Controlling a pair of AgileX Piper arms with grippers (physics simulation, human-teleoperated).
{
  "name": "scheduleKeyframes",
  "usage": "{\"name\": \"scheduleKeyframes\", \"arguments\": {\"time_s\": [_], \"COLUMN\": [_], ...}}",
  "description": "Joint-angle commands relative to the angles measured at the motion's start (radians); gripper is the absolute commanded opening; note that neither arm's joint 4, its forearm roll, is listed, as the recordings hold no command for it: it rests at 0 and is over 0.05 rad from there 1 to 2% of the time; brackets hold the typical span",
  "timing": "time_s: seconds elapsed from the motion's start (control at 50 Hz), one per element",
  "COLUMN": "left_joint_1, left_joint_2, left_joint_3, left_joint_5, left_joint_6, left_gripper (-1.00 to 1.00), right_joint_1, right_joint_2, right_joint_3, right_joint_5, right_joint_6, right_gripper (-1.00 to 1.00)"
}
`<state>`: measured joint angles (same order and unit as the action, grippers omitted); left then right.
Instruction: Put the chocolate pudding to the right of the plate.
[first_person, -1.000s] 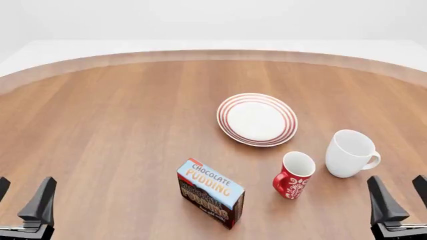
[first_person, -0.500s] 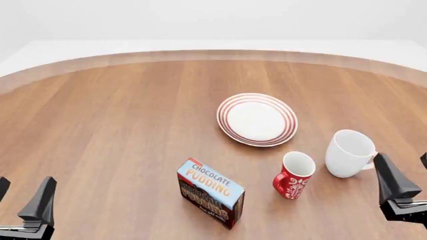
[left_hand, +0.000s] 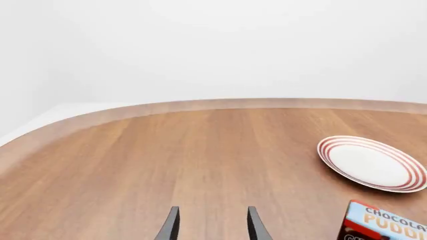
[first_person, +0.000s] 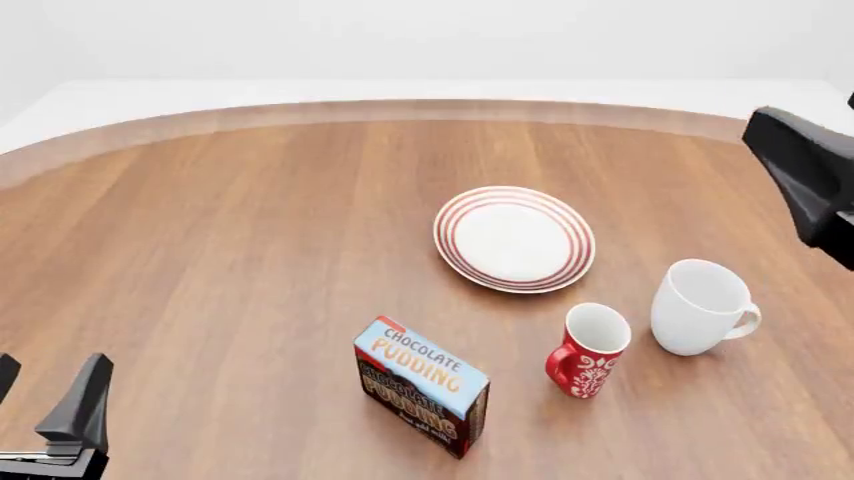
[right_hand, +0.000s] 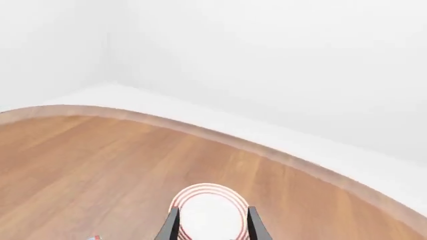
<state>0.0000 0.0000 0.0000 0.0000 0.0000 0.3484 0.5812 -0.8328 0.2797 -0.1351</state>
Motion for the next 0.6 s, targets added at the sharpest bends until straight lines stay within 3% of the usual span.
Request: {"name": "scheduleKeyframes", "arguments": {"time_s": [0.02, 0.14, 0.16, 0.24, 0.3, 0.38, 0.6], "left_joint_1": [0.000, 0.000, 0.000, 0.000, 0.000, 0.000, 0.000], "left_joint_2": [0.000, 0.000, 0.000, 0.000, 0.000, 0.000, 0.000], "left_joint_3": [0.000, 0.000, 0.000, 0.000, 0.000, 0.000, 0.000], "left_joint_5": [0.000, 0.000, 0.000, 0.000, 0.000, 0.000, 0.000], "left_joint_6": [0.000, 0.000, 0.000, 0.000, 0.000, 0.000, 0.000], "left_gripper": [1.00, 1.00, 1.00, 1.00, 1.00, 1.00, 1.00], "right_joint_1": [0.206, 0.231, 0.260, 0.299, 0.352, 0.352, 0.351], "right_joint_2": [0.177, 0.209, 0.219, 0.234, 0.278, 0.365, 0.419], "right_joint_3": [-0.229, -0.285, -0.296, -0.304, -0.315, -0.313, -0.295], "right_joint_5": [0.089, 0.114, 0.109, 0.097, 0.103, 0.079, 0.093], "right_joint_6": [-0.013, -0.035, -0.006, 0.001, 0.036, 0.002, 0.040], "right_gripper": [1.00, 1.00, 1.00, 1.00, 1.00, 1.00, 1.00]}}
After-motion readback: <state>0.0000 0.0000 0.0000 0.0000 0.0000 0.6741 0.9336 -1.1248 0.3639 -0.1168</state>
